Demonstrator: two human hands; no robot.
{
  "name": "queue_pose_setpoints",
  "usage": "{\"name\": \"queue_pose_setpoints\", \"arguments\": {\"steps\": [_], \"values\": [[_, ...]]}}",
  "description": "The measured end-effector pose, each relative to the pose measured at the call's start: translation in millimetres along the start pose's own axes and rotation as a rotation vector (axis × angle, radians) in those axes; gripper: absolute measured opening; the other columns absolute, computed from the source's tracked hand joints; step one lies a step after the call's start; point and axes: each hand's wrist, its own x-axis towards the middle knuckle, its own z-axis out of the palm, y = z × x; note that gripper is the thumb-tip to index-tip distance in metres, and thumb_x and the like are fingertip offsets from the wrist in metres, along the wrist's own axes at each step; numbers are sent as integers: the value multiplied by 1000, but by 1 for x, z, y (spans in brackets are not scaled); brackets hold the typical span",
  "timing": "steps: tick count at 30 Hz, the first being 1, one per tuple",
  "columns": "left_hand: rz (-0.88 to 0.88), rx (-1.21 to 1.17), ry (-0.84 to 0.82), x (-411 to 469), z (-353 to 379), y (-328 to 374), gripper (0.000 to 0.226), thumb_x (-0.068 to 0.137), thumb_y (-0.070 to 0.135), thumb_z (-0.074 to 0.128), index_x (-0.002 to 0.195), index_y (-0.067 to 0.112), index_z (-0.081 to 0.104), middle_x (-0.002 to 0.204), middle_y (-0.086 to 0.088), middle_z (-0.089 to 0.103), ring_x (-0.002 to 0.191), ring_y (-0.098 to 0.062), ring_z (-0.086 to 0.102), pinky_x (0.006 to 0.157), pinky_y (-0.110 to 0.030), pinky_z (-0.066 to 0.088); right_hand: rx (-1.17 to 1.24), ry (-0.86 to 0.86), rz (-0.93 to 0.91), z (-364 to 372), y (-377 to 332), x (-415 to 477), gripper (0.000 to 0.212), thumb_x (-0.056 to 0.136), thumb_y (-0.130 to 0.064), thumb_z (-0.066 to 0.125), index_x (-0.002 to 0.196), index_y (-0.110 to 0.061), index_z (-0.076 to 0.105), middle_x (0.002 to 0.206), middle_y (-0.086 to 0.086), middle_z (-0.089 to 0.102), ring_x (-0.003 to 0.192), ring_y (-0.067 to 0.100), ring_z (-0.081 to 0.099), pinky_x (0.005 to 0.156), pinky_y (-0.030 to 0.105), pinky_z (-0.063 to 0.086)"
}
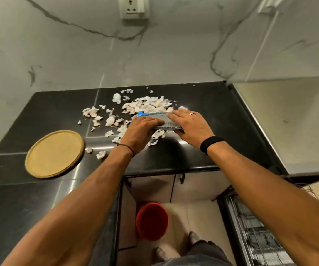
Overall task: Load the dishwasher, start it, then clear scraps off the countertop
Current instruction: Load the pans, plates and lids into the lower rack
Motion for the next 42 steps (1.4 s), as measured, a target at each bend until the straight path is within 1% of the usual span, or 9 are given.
{"name": "queue_pose_setpoints", "arguments": {"steps": [5, 8, 13, 19, 23, 25, 31, 36, 42], "values": [[98, 5, -3, 36, 21, 51, 41, 98, 16, 62, 138, 23, 61, 131, -5, 67, 126, -29, 58, 108, -59, 41, -12, 91, 136, -21, 41, -53, 39, 97, -27, 59, 136, -28, 60, 137, -4, 62, 132, 25, 52, 108, 46, 40], [142, -31, -10, 56, 31, 94, 60, 92, 15, 72, 148, 22, 51, 135, -9, 65, 127, -31, 57, 109, -56, 41, -22, 120, 233, -31, 66, -92, 39, 96, -27, 59, 135, -29, 61, 134, -6, 65, 127, 21, 57, 107, 41, 40], [228, -58, -90, 81, 53, 170, 80, 84, 50, 76, 153, 29, 42, 140, -4, 61, 133, -27, 50, 110, -57, 40, 6, 172, 354, -46, 113, -165, 39, 90, -29, 68, 129, -26, 67, 127, -3, 69, 119, 20, 64, 101, 43, 48], [345, -74, -151, 87, 93, 266, 81, 81, 66, 68, 149, 28, 47, 145, 0, 56, 138, -23, 44, 114, -55, 36, -18, 163, 503, -70, 159, -255, 40, 94, -37, 63, 134, -30, 61, 132, -8, 65, 121, 18, 62, 103, 43, 44], [430, -100, -198, 94, 120, 332, 76, 84, 61, 69, 148, 26, 49, 147, -3, 54, 138, -26, 44, 117, -45, 36, -12, 110, 637, -76, 183, -322, 44, 99, -46, 52, 142, -35, 52, 142, -10, 58, 127, 17, 56, 107, 40, 36], [468, -119, -226, 96, 133, 361, 73, 85, 58, 70, 148, 26, 50, 148, -3, 53, 138, -26, 44, 118, -42, 34, -10, 100, 699, -79, 190, -355, 44, 101, -43, 50, 145, -37, 48, 143, -9, 57, 128, 19, 55, 108, 41, 33], [605, -153, -338, 96, 171, 437, 53, 92, 38, 73, 140, 22, 60, 145, -5, 56, 133, -26, 50, 113, -42, 39, -7, 75, 858, -81, 211, -435, 44, 99, -44, 54, 143, -39, 50, 129, -3, 67, 116, 22, 60, 102, 39, 39], [687, -125, -460, 97, 192, 475, 34, 95, 18, 68, 129, 14, 68, 133, -8, 66, 119, -31, 60, 101, -39, 43, 36, 55, 955, -78, 217, -473, 42, 100, -44, 52, 141, -37, 52, 125, -2, 69, 112, 22, 62, 100, 39, 39], [677, -130, -596, 96, 231, 490, 40, 92, 4, 62, 129, 20, 69, 126, -7, 70, 118, -29, 61, 101, -37, 44, 111, -11, 1100, -51, 215, -498, 43, 102, -51, 44, 143, -38, 50, 113, -1, 71, 104, 22, 63, 98, 39, 42]]}}
